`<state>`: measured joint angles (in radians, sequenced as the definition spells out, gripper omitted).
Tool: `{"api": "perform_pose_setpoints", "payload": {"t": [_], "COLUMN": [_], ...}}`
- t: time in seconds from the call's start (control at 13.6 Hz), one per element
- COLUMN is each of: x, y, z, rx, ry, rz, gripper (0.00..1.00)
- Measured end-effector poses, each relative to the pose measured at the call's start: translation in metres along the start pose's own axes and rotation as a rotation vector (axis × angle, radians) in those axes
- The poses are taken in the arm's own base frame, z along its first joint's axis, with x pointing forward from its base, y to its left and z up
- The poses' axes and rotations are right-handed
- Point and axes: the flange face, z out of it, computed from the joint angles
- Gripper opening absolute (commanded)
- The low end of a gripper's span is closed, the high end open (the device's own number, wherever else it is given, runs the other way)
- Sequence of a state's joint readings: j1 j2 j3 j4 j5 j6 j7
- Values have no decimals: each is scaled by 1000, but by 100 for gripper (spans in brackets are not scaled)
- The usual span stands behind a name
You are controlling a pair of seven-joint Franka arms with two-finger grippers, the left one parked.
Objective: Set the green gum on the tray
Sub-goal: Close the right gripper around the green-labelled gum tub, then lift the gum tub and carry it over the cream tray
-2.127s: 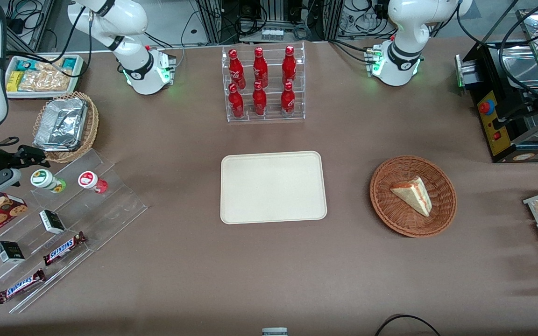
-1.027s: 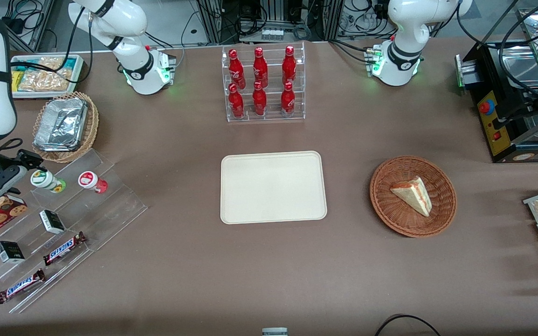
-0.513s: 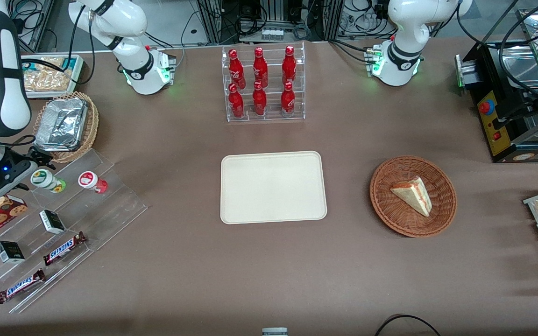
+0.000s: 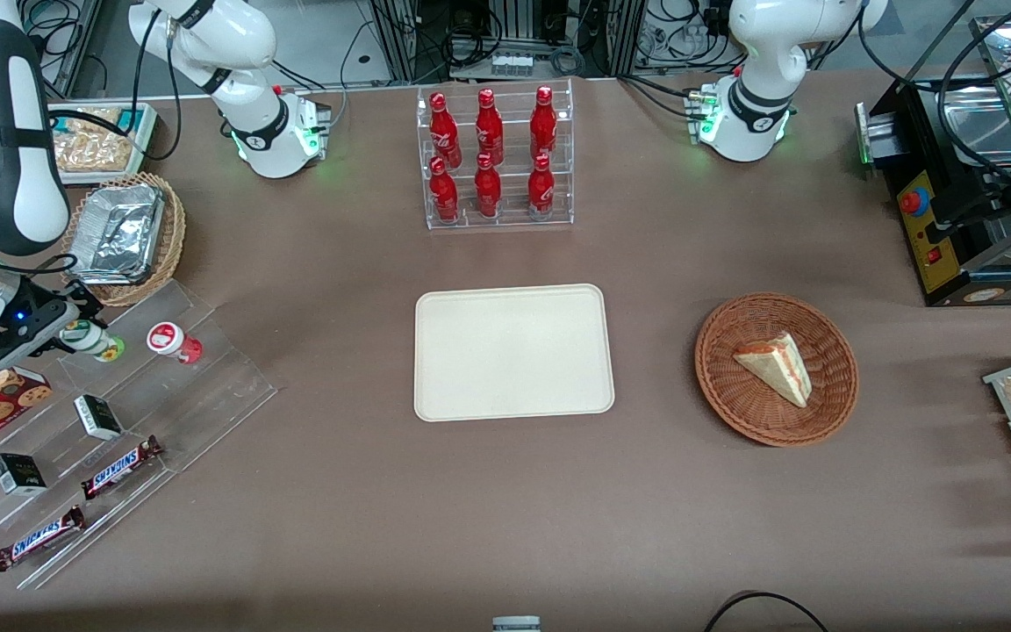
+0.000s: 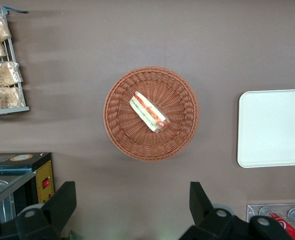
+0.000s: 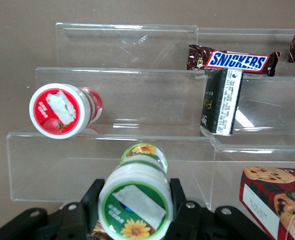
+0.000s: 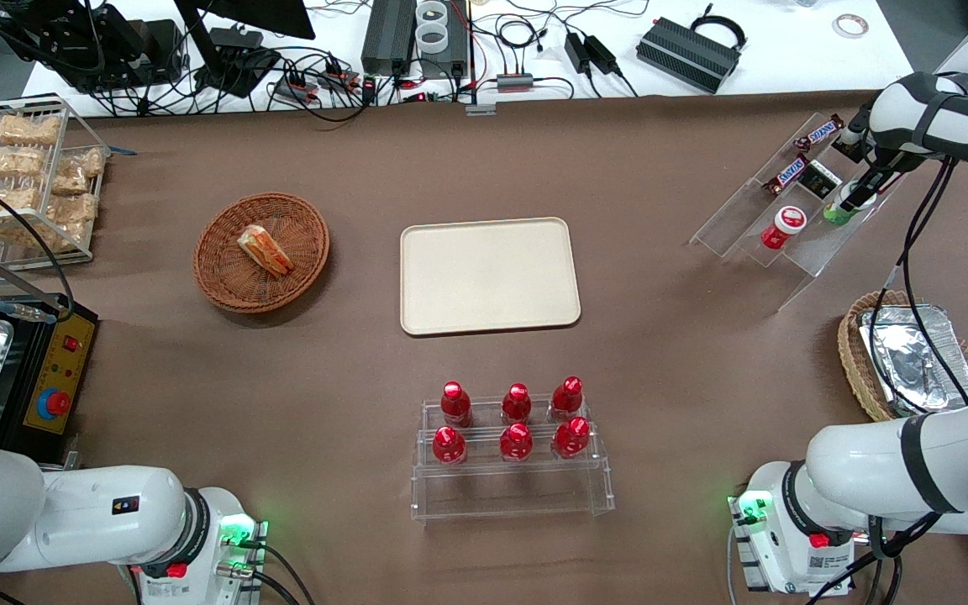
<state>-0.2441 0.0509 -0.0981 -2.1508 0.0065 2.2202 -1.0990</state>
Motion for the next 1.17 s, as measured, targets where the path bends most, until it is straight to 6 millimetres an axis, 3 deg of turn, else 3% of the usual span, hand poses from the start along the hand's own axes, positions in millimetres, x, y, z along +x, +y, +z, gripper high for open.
{"api": "perform_pose_setpoints", "payload": {"t": [0.29,0.51,0.73,1.17], "x": [4,12,36,97], "y": [-1,-2,-8,-49], "z": [-3,-23,-53,-78], "rx": [-7,-4,4,50], "ry": [5,6,4,-30], "rz": [-14,-29,-61,16], "gripper": [0,0,0,0]}}
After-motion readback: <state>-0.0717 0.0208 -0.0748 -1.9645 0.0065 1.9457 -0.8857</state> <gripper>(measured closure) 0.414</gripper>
